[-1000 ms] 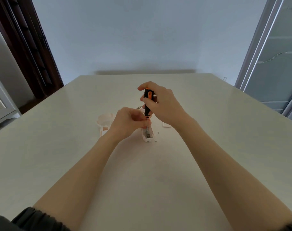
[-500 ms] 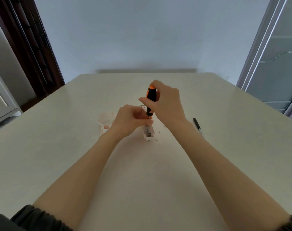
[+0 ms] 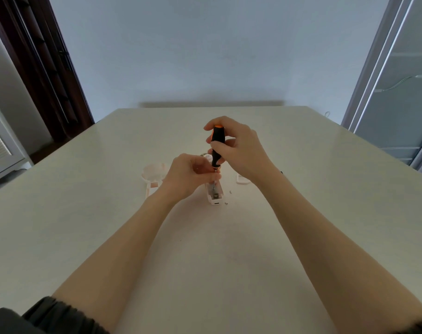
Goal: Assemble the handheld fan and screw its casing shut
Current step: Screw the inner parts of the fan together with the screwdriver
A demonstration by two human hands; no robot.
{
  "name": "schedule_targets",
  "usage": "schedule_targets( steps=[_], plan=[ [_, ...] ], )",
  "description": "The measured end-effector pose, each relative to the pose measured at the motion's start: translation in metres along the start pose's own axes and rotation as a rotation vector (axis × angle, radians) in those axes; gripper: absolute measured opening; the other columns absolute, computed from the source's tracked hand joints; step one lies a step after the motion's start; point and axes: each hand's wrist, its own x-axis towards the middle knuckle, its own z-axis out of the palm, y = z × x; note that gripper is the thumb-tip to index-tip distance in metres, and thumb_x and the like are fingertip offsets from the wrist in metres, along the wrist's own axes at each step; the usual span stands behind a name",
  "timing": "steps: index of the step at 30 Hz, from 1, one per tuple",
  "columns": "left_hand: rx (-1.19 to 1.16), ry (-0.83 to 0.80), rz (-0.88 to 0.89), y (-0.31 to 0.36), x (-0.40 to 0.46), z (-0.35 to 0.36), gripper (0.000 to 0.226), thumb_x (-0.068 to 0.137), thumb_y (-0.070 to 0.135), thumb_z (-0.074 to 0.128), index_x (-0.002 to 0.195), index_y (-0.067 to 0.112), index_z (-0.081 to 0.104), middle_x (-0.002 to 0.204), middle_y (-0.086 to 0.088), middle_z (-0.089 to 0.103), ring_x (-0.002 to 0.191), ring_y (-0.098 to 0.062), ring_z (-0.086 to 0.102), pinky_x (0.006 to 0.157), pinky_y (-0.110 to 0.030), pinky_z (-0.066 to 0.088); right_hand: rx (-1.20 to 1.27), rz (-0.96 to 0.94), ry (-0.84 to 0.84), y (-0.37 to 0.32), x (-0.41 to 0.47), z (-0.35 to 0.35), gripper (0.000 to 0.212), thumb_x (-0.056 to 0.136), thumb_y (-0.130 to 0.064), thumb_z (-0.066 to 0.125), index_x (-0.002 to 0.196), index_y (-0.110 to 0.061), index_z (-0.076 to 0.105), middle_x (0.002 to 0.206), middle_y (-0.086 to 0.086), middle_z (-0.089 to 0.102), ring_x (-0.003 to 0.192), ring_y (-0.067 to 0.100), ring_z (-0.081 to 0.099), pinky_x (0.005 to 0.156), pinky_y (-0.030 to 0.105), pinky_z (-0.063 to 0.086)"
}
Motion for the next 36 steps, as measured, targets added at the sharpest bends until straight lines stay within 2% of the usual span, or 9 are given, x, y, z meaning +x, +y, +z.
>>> schedule_targets(
  steps=[7, 11, 14, 17, 20, 23, 25, 28, 36],
  plan=[
    [0.050, 0.003, 0.014, 0.003, -0.002, -0.003, 0.010, 0.072, 0.014, 0.079, 0.080, 0.014, 0.074, 0.073, 0.009, 0.072, 0.069, 0.002, 0.066, 0.066, -0.006, 0.045, -0.121, -0.086, 0.083, -0.002, -0.001, 0.006, 0.018, 0.078, -0.009, 0.066, 0.095, -0.016, 0.063, 0.073, -0.017, 0.055, 0.069, 0.020, 0.065, 0.071, 0.041, 0.057],
    [0.015, 0.031, 0.048, 0.013, -0.004, -0.003, 0.014, 0.071, 0.015, 0.080, 0.076, 0.023, 0.071, 0.074, 0.011, 0.072, 0.070, -0.002, 0.067, 0.068, -0.010, 0.049, -0.132, -0.048, 0.186, 0.000, -0.002, 0.012, 0.020, 0.073, -0.019, 0.072, 0.088, -0.019, 0.059, 0.066, -0.006, 0.056, 0.064, 0.023, 0.063, 0.068, 0.040, 0.055],
    [-0.008, 0.078, 0.047, 0.016, -0.005, -0.002, 0.019, 0.071, 0.010, 0.077, 0.067, 0.025, 0.067, 0.066, 0.010, 0.070, 0.069, -0.010, 0.069, 0.074, -0.023, 0.055, -0.159, -0.057, 0.230, 0.002, -0.002, 0.017, 0.021, 0.072, -0.023, 0.073, 0.086, -0.021, 0.057, 0.063, -0.005, 0.051, 0.060, 0.019, 0.056, 0.067, 0.039, 0.054],
    [-0.052, 0.065, 0.032, 0.015, -0.005, -0.003, 0.014, 0.074, 0.005, 0.073, 0.073, 0.018, 0.070, 0.073, -0.001, 0.073, 0.073, -0.021, 0.071, 0.080, -0.040, 0.058, -0.136, -0.056, 0.246, 0.003, -0.002, 0.022, 0.021, 0.074, -0.023, 0.072, 0.086, -0.021, 0.055, 0.059, -0.008, 0.045, 0.057, 0.013, 0.046, 0.064, 0.031, 0.049],
    [-0.066, 0.062, 0.019, 0.015, -0.005, -0.003, 0.016, 0.076, 0.007, 0.074, 0.072, 0.021, 0.069, 0.068, 0.005, 0.070, 0.069, -0.019, 0.071, 0.076, -0.033, 0.058, -0.107, -0.025, 0.196, 0.000, -0.002, 0.021, 0.019, 0.078, -0.023, 0.070, 0.087, -0.018, 0.054, 0.064, -0.007, 0.050, 0.061, 0.014, 0.048, 0.062, 0.026, 0.046],
    [-0.091, 0.051, 0.002, 0.015, -0.004, -0.003, 0.012, 0.077, 0.010, 0.075, 0.072, 0.020, 0.070, 0.067, 0.007, 0.070, 0.063, -0.011, 0.069, 0.066, -0.018, 0.054, 0.016, 0.057, 0.058, -0.009, 0.000, 0.011, 0.017, 0.082, -0.015, 0.065, 0.098, -0.018, 0.062, 0.090, 0.000, 0.064, 0.070, 0.013, 0.058, 0.060, 0.012, 0.049],
    [-0.114, 0.039, -0.004, 0.014, -0.003, -0.003, 0.004, 0.077, 0.011, 0.075, 0.079, 0.015, 0.073, 0.071, 0.002, 0.071, 0.060, -0.008, 0.067, 0.062, -0.013, 0.051, 0.158, 0.110, -0.043, -0.012, 0.003, 0.003, 0.027, 0.083, -0.005, 0.058, 0.106, -0.020, 0.065, 0.100, 0.004, 0.065, 0.082, 0.020, 0.064, 0.061, 0.017, 0.054],
    [-0.124, 0.031, -0.005, 0.012, -0.003, -0.002, 0.005, 0.078, 0.011, 0.074, 0.083, 0.013, 0.074, 0.073, -0.003, 0.071, 0.061, -0.011, 0.066, 0.063, -0.015, 0.052, 0.192, 0.106, -0.099, -0.011, 0.005, -0.001, 0.037, 0.083, 0.004, 0.052, 0.108, -0.019, 0.066, 0.096, 0.005, 0.067, 0.091, 0.028, 0.066, 0.064, 0.027, 0.058],
    [-0.111, 0.017, -0.001, 0.012, -0.004, 0.000, 0.007, 0.081, 0.014, 0.072, 0.087, 0.010, 0.075, 0.081, -0.005, 0.074, 0.074, -0.013, 0.070, 0.073, -0.021, 0.055, 0.125, 0.064, 0.019, -0.003, 0.002, -0.004, 0.021, 0.078, -0.005, 0.068, 0.097, -0.014, 0.068, 0.084, 0.005, 0.067, 0.067, 0.019, 0.068, 0.061, 0.028, 0.059]
  ],
)
